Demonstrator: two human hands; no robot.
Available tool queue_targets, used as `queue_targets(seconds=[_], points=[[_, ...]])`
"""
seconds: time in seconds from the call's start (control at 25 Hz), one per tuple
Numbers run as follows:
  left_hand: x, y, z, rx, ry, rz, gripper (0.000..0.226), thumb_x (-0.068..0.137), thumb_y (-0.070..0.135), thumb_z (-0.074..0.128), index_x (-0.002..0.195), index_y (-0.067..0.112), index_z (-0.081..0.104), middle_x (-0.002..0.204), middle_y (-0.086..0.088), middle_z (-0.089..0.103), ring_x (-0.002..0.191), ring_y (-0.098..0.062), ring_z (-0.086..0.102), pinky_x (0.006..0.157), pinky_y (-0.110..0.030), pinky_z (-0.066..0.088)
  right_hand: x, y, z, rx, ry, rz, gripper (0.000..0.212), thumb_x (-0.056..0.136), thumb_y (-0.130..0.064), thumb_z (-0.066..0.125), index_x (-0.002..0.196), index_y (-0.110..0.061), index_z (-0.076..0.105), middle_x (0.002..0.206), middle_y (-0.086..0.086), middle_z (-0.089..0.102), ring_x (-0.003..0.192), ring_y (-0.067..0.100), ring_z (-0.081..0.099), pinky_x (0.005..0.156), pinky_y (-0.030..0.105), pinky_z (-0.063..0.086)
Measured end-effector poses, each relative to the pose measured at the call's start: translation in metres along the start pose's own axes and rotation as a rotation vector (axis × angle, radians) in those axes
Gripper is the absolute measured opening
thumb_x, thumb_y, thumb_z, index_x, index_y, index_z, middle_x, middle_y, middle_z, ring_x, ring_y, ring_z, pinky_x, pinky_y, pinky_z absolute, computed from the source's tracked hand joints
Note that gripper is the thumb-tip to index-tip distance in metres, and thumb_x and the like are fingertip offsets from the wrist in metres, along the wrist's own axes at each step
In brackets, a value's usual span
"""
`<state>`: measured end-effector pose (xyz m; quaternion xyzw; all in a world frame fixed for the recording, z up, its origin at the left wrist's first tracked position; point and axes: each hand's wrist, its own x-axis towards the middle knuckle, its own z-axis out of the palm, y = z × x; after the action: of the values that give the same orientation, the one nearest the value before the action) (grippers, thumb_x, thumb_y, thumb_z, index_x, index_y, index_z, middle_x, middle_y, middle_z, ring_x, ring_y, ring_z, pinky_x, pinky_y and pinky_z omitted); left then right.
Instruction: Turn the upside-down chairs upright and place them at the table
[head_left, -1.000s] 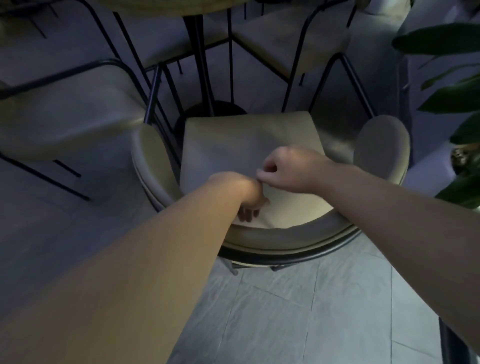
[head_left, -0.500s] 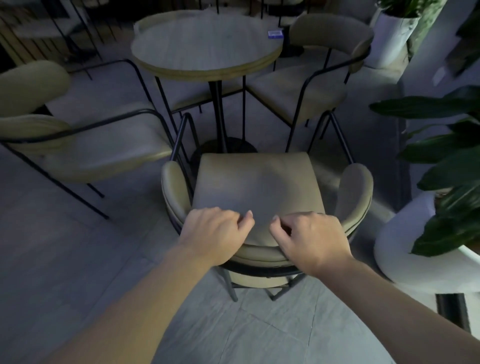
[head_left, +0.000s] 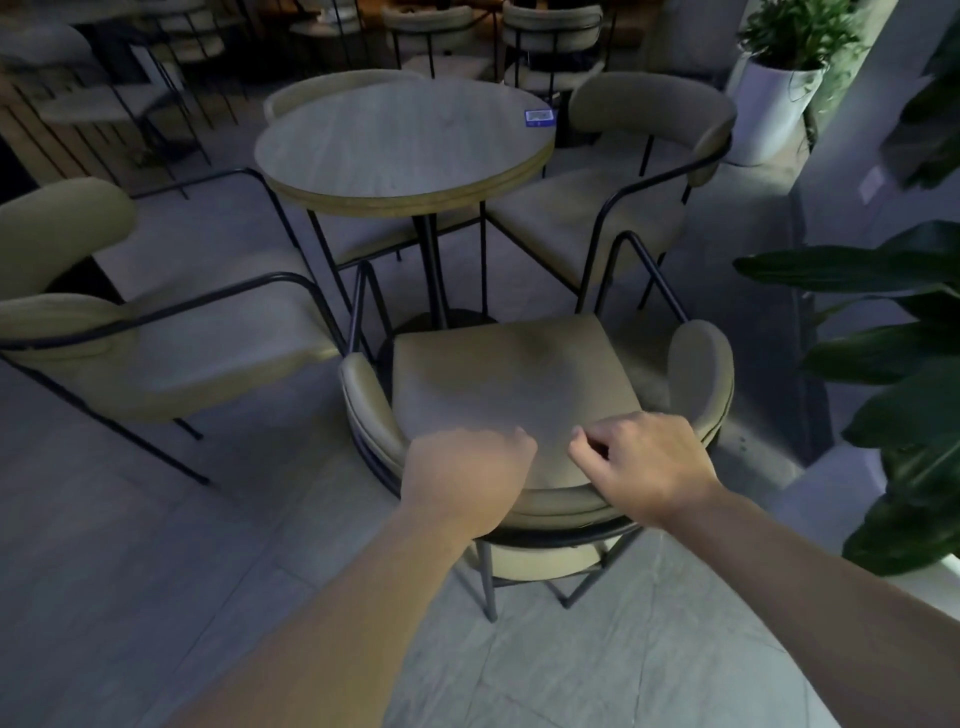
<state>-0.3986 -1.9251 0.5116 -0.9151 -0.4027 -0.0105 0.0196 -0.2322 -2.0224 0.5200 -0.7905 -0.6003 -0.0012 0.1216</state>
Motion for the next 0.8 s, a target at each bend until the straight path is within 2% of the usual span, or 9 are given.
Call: queue_targets(seconds=[0.16, 0.28, 0.36, 0.44, 0.64, 0.8], points=[[0.044, 0.000, 0.005, -0.029, 0.011, 0.026, 0.066, 0.086, 0.044, -0.002, 0.099, 0.023, 0.060, 0.058, 0.004, 0.050, 0.048, -0.014, 0.036, 0.047, -0.030, 0.020, 0.045, 0.021, 0.000, -0.039, -0.041, -0.001, 0.054, 0.096, -0.049, 0.027, 0.057, -0.017, 0.045, 0.056, 0.000, 0.056, 0.058, 0.021, 0.055, 0.054, 0.036, 0.036], [0.059, 0.001, 0.007, -0.036, 0.005, 0.009, 0.054, 0.095, 0.044, 0.010, 0.079, 0.020, 0.055, 0.054, 0.004, 0.051, 0.047, -0.015, 0.040, 0.047, -0.030, 0.023, 0.060, 0.029, 0.002, -0.071, -0.043, -0.038, 0.054, 0.096, -0.049, 0.025, 0.056, -0.019, 0.042, 0.056, 0.001, 0.056, 0.056, 0.021, 0.053, 0.053, 0.036, 0.034], [0.058, 0.004, 0.003, -0.031, 0.023, -0.003, 0.055, 0.096, 0.044, 0.013, 0.068, 0.018, 0.052, 0.051, 0.003, 0.049, 0.045, -0.015, 0.040, 0.047, -0.029, 0.023, 0.060, 0.031, 0.002, -0.074, -0.057, -0.047, 0.053, 0.096, -0.048, 0.025, 0.055, -0.020, 0.039, 0.055, 0.000, 0.054, 0.055, 0.020, 0.051, 0.052, 0.036, 0.031], [0.057, 0.005, 0.002, -0.040, 0.024, -0.006, 0.056, 0.096, 0.045, 0.013, 0.066, 0.017, 0.052, 0.049, 0.002, 0.048, 0.043, -0.015, 0.039, 0.047, -0.029, 0.024, 0.058, 0.031, -0.001, -0.063, -0.080, -0.042, 0.052, 0.097, -0.048, 0.026, 0.054, -0.021, 0.038, 0.055, -0.001, 0.052, 0.054, 0.018, 0.049, 0.053, 0.035, 0.029], [0.059, 0.006, 0.004, -0.016, 0.019, 0.049, 0.073, 0.084, 0.045, -0.006, 0.088, 0.015, 0.061, 0.052, 0.002, 0.046, 0.043, -0.013, 0.032, 0.045, -0.028, 0.017, 0.058, 0.029, -0.002, -0.050, -0.084, -0.032, 0.052, 0.096, -0.050, 0.025, 0.056, -0.021, 0.041, 0.056, -0.002, 0.053, 0.054, 0.013, 0.049, 0.052, 0.034, 0.031], [0.059, 0.005, 0.000, 0.031, -0.047, 0.099, 0.076, 0.084, 0.042, -0.007, 0.106, 0.017, 0.062, 0.057, 0.002, 0.044, 0.045, -0.012, 0.032, 0.045, -0.029, 0.017, 0.057, 0.029, -0.004, -0.047, -0.080, -0.032, 0.053, 0.096, -0.051, 0.025, 0.055, -0.022, 0.042, 0.056, -0.002, 0.052, 0.053, 0.013, 0.049, 0.052, 0.033, 0.032]])
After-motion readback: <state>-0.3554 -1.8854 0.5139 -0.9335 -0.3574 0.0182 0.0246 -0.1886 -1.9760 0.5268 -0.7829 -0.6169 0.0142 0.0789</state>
